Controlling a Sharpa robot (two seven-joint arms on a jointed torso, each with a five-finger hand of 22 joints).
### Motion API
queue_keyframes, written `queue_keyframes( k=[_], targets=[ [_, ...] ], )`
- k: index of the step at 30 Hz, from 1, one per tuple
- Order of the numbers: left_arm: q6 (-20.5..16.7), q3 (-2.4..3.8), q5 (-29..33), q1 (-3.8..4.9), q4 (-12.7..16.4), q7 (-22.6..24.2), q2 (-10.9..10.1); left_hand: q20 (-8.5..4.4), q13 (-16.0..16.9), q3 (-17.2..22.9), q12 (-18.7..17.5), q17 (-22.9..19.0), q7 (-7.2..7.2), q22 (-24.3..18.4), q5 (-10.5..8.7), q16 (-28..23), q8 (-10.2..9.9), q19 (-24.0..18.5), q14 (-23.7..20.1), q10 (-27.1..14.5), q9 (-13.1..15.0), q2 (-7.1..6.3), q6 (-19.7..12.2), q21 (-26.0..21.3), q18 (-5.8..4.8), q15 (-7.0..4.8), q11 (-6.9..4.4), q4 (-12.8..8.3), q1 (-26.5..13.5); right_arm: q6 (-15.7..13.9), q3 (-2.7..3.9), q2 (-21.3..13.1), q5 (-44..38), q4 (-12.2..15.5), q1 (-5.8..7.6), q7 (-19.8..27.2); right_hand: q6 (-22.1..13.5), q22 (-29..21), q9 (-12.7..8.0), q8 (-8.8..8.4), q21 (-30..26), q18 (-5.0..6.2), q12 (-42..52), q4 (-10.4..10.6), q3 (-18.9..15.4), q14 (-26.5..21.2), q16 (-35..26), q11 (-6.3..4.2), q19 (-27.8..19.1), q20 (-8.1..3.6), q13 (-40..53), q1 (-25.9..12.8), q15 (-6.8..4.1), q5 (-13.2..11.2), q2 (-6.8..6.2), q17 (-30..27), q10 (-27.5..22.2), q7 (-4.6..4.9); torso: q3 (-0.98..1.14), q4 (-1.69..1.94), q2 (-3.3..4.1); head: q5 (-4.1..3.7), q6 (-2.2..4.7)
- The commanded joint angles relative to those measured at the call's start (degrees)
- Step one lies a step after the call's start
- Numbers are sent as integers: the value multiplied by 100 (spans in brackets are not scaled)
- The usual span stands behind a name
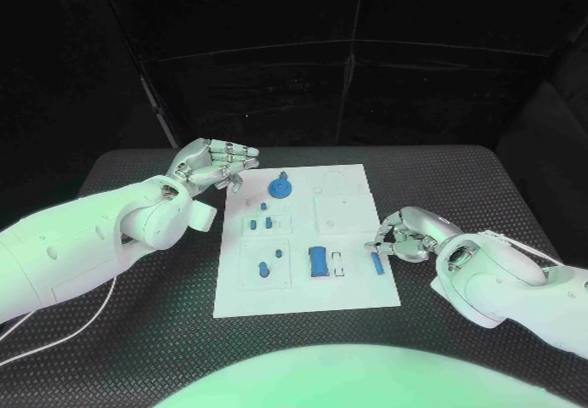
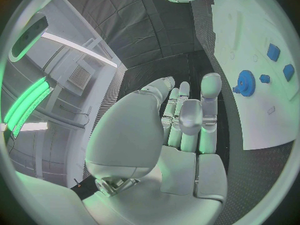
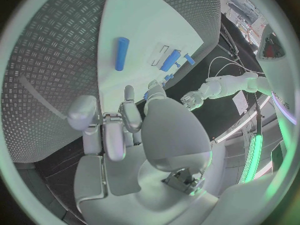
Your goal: Assemble the parts on the task board
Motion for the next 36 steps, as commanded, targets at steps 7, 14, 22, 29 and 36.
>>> queue_keyframes(
  k=[7, 14, 22, 29, 36],
  targets=[
    [39, 7, 21, 7, 25, 25, -23, 2, 10, -1, -1, -8, 22, -2, -33, -16, -35, -32, -47, -51, -3, 9, -12, -31, 74, 10, -7, -2, -48, 734, 3, 16, -717, -185, -1, -137, 238, -173, 34, 10, -117, 57, -166, 6, -114, 437, -96, -41, -113, -22, -136, 59, 4, 6, 7, 638, -113, -58, 6, 5, 10, -50, 1],
    [42, 7, 21, 7, 26, 23, -28, 2, 10, -1, -1, -8, 22, -2, -33, -16, -35, -32, -47, -51, -3, 9, -12, -31, 74, 10, -7, -2, -48, 1076, 1, 85, -922, -263, -4, -156, 278, -194, 63, 18, -139, 59, -195, 14, -172, 435, -107, -54, -121, -34, -155, 32, -9, -40, -14, 627, -121, -73, 3, 15, 6, -67, 1],
    [51, 7, 21, 7, 20, 17, -24, 2, 10, -1, -1, -8, 22, -2, -33, -16, -35, -32, -47, -51, -3, 9, -12, -31, 74, 10, -7, -2, -48, 1281, -2, 196, -1051, -325, -7, -159, 289, -210, 79, 20, -153, 61, -198, 6, -198, 433, -115, -61, -127, -40, -154, 38, -14, -65, -32, 616, -118, -81, 7, 13, 3, -79, 1],
    [55, 7, 21, 7, 18, 12, -23, 2, 10, -1, -1, -8, 22, -2, -33, -16, -35, -32, -47, -51, -3, 9, -12, -31, 74, 10, -7, -2, -48, 1376, -4, 295, -1105, -345, -20, -151, 321, -212, 147, 34, -170, 59, -191, -110, -179, 438, -120, -84, -115, -63, -135, 340, -37, -28, -23, 620, -96, -102, 2, 21, 2, -74, 1],
    [55, 7, 21, 7, 17, 7, -29, 2, 10, -1, -1, -8, 22, -2, -33, -16, -35, -32, -47, -51, -3, 9, -12, -31, 74, 10, -7, -2, -48, 1787, -6, 338, -1372, -380, -45, -161, 333, -236, 199, 32, -198, 60, -222, -327, -128, 436, -135, -104, -117, -81, -146, 749, -55, 73, -12, 603, -104, -118, 0, 21, 2, -74, 1]
  ],
)
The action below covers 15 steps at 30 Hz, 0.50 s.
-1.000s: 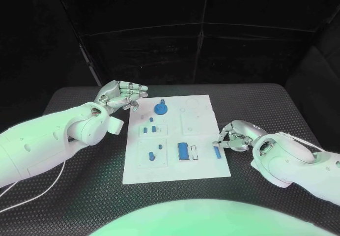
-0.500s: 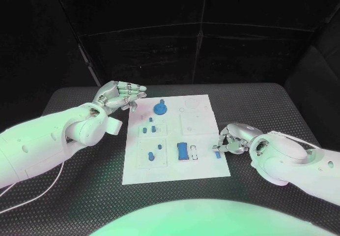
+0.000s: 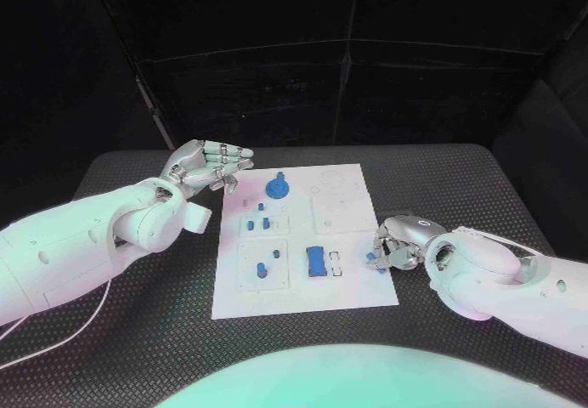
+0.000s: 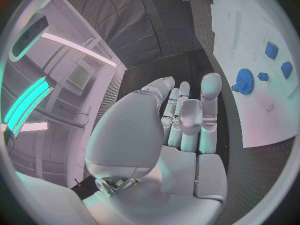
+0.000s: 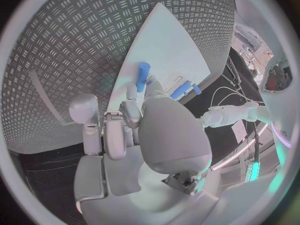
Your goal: Assemble the parts on the task board
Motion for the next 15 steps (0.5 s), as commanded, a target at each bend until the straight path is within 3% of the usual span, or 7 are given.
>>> queue_keyframes(
  k=[1, 6, 8, 12, 15],
  targets=[
    [52, 7, 21, 8, 9, 13, -3, 2, 6, -1, -1, -8, 23, -3, -34, -16, -35, -32, -47, -51, -3, 9, -13, -31, 75, 10, -7, -2, -48, 539, -18, 26, -327, -23, -24, -15, 45, -14, 9, 16, -40, 61, -33, -73, 4, 413, -37, -41, -17, -40, -11, 138, -34, 47, 6, 598, -6, -6, -4, -1, 0, 0, 1],
    [56, 7, 21, 8, 9, 11, 0, 2, 6, -1, -1, -8, 23, -3, -34, -16, -35, -32, -47, -51, -3, 9, -13, -31, 75, 10, -7, -2, -48, 778, -21, 79, -576, -56, -35, -24, 58, -34, 21, -22, -64, 65, -92, -251, 156, 409, -55, -64, -24, -57, -46, 509, -56, 88, 140, 575, -35, -26, -2, 3, -3, 5, 1],
    [57, 7, 21, 8, 8, 11, 0, 2, 6, -1, -1, -8, 23, -3, -34, -16, -35, -32, -47, -51, -3, 9, -13, -31, 75, 10, -7, -2, -48, 817, -21, 100, -686, -63, -40, -29, 76, -27, 10, -65, -65, 64, -118, -352, 321, 410, -57, -76, -15, -76, -54, 740, -68, -28, 250, 578, -46, -29, -2, 7, -5, 1, 1],
    [56, 7, 21, 8, 8, 6, -4, 2, 6, -1, -1, -8, 23, -3, -34, -16, -35, -32, -47, -51, -3, 9, -13, -31, 75, 10, -7, -2, -48, 790, -22, 130, -795, -58, -46, -41, 113, -23, -17, -142, -69, 59, -156, -440, 572, 411, -61, -85, -8, -85, -71, 957, -75, -224, 351, 579, -59, -43, 0, 7, -1, 8, 1],
    [56, 7, 21, 7, 6, 4, -5, 2, 6, -1, -1, -8, 23, -3, -34, -16, -35, -32, -47, -51, -3, 9, -13, -31, 75, 10, -7, -2, -48, 622, -22, 140, -733, -25, -50, -49, 121, -8, -31, -191, -63, 55, -153, -370, 673, 414, -57, -91, 5, -85, -62, 895, -72, -46, 369, 590, -43, -44, 3, -2, -3, 16, 1]
  ],
)
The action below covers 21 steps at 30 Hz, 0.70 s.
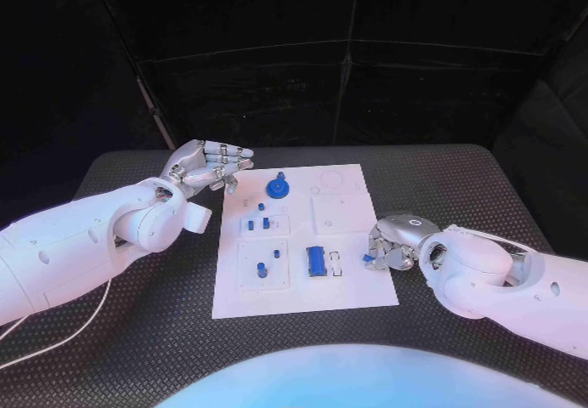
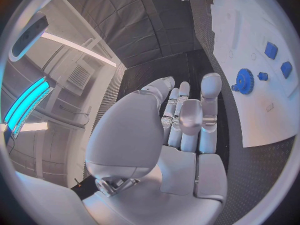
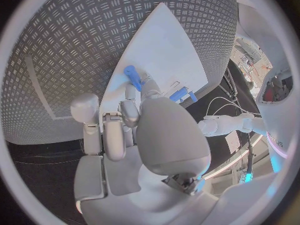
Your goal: Assemble the parts on the task board
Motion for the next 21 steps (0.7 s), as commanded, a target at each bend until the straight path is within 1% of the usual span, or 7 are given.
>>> queue_keyframes(
  k=[1, 6, 9, 11, 14, 16, 21],
  targets=[
    [54, 7, 21, 7, 7, 13, -1, 2, 7, -1, -1, -8, 23, -3, -34, -16, -35, -32, -47, -51, -3, 9, -13, -31, 74, 10, -7, -2, -48, 146, -58, 11, -101, -35, -63, -117, 34, 21, -4, -48, -26, 53, -13, 71, 111, 417, -29, -39, 11, -43, 29, 312, -33, 261, 354, 599, 39, 2, 6, -10, 1, 13, 1],
    [61, 7, 21, 6, -2, 11, 13, 2, 7, -1, -1, -8, 23, -3, -34, -16, -35, -32, -47, -51, -3, 9, -13, -31, 74, 10, -7, -2, -48, -612, -57, -39, 809, 145, -63, -121, 51, 72, 4, -133, -1, 44, 5, 418, 389, 431, -1, -38, 49, -41, 57, 2, -34, 708, 219, 660, 88, -3, 6, -8, 0, 2, 1],
    [66, 7, 21, 3, -7, 12, 23, 4, 10, -7, 4, -7, 22, -9, -34, -11, -35, -36, -49, -52, -2, 11, -10, -44, 77, 11, -7, 3, -63, -1025, -56, -60, 1193, 246, -63, -116, 63, 97, 17, -150, 12, 40, 25, 600, 470, 437, 12, -32, 64, -39, 77, -180, -32, 846, 154, 686, 112, 0, 3, -2, 0, -1, 1],
    [69, 7, 21, 0, -10, 12, 27, 4, 10, -7, 4, -7, 22, -9, -34, -11, -35, -36, -49, -52, -2, 11, -10, -44, 77, 11, -7, 3, -63, -1200, -56, -61, 1341, 289, -63, -114, 71, 117, 26, -157, 23, 38, 40, 672, 532, 441, 22, -34, 75, -40, 92, -256, -34, 892, 120, 706, 127, 1, 5, -1, 4, 3, 1],
    [71, 7, 21, -4, -12, 13, 31, 4, 10, -7, 4, -7, 22, -9, -34, -11, -35, -36, -49, -52, -2, 11, -10, -44, 77, 11, -7, 3, -63, -1376, -55, -40, 1535, 328, -63, -108, 75, 137, 33, -162, 34, 36, 57, 685, 584, 444, 30, -33, 85, -42, 110, -302, -35, 924, 97, 721, 140, 1, 8, 1, 7, 14, 1],
    [74, 7, 21, -7, -12, 12, 32, 4, 10, -7, 4, -7, 22, -9, -34, -11, -35, -36, -49, -52, -2, 11, -10, -44, 77, 11, -7, 3, -63, -1452, -55, -8, 1644, 344, -62, -102, 78, 147, 37, -166, 39, 34, 65, 687, 618, 445, 33, -33, 90, -43, 118, -327, -35, 941, 80, 726, 146, 1, 3, -1, 11, 16, 1],
    [79, 7, 21, -11, -10, 12, 36, 4, 10, -7, 4, -7, 22, -9, -34, -11, -35, -36, -49, -52, -2, 11, -10, -44, 77, 11, -7, 3, -63, -1525, -55, 113, 1826, 333, -62, -93, 87, 162, 48, -172, 48, 32, 82, 693, 681, 449, 43, -31, 99, -43, 136, -413, -34, 962, 40, 746, 161, 4, -2, -5, 5, 17, 1]
  ],
)
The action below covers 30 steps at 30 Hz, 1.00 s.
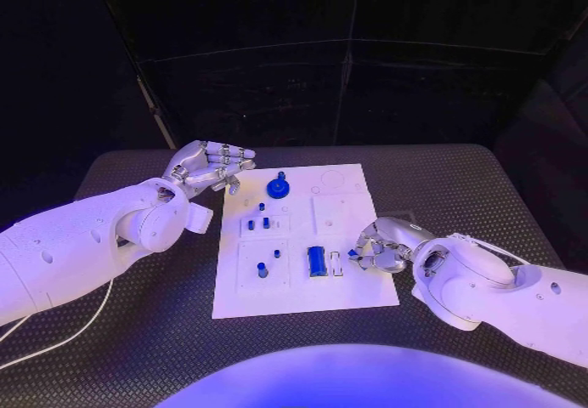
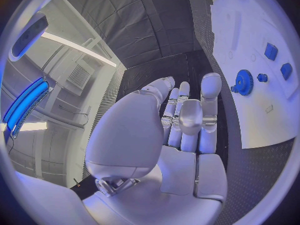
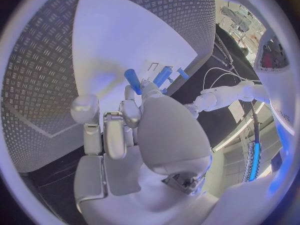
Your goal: Assemble the parts on the task board
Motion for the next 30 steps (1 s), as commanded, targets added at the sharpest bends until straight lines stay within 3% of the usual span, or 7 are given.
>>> queue_keyframes(
  k=[1, 9, 12, 14, 30],
  targets=[
    [67, 7, 21, 4, 7, 20, 10, 4, 5, -7, 4, -7, 22, -10, -34, -11, -35, -36, -49, -52, -2, 11, -11, -20, 77, 11, -7, 3, -63, -339, 2, 66, 418, 2, 7, -2, 57, 13, 50, 31, 15, 32, 32, -2, 43, 449, 34, 20, 58, -1, 9, -71, -33, 40, -20, 745, 25, 3, -8, 2, -3, 5, 1],
    [79, 7, 21, 3, 17, 17, 4, 5, 6, -8, 5, -8, 22, -11, -34, -10, -36, -37, -50, -55, -2, 14, -12, -23, 78, 11, -7, 6, -68, -165, 2, 274, 531, -124, 8, -26, 89, 17, 73, 34, 17, 31, 64, -2, 109, 451, 39, 19, 60, 1, 40, -235, -33, 47, -81, 754, 53, 0, -12, 5, 0, 24, 1],
    [86, 7, 21, 3, 21, 15, 2, 5, 6, -8, 5, -8, 22, -11, -34, -10, -36, -37, -50, -55, -2, 14, -12, -23, 78, 11, -7, 6, -68, -24, 2, 349, 540, -189, 8, -39, 131, 12, 105, 46, 11, 32, 87, -12, 65, 450, 38, 22, 54, 3, 62, -506, -35, 537, -144, 754, 80, -5, -12, 4, 2, 31, 1],
    [92, 7, 21, 3, 24, 10, 0, 5, 6, -8, 5, -8, 22, -11, -34, -10, -36, -37, -50, -55, -2, 14, -12, -23, 78, 11, -7, 6, -68, 36, 2, 394, 544, -230, 8, -45, 138, 9, 117, 49, 8, 35, 93, -11, 38, 450, 37, 16, 51, 0, 69, -567, -33, 637, -164, 754, 88, -7, -7, 0, 4, 39, 1],
    [116, 7, 21, 2, 29, 0, -2, 6, 6, -11, 5, -11, 23, -13, -35, -10, -37, -39, -52, -59, -2, 14, -14, -28, 79, 12, -6, 8, -75, 122, 1, 605, 469, -400, 8, -70, 154, -9, 161, 55, -6, 39, 92, -8, -158, 447, 30, 21, 39, 2, 76, -868, -30, 608, -188, 745, 101, -4, -4, -3, -2, 53, 1]
  ],
)
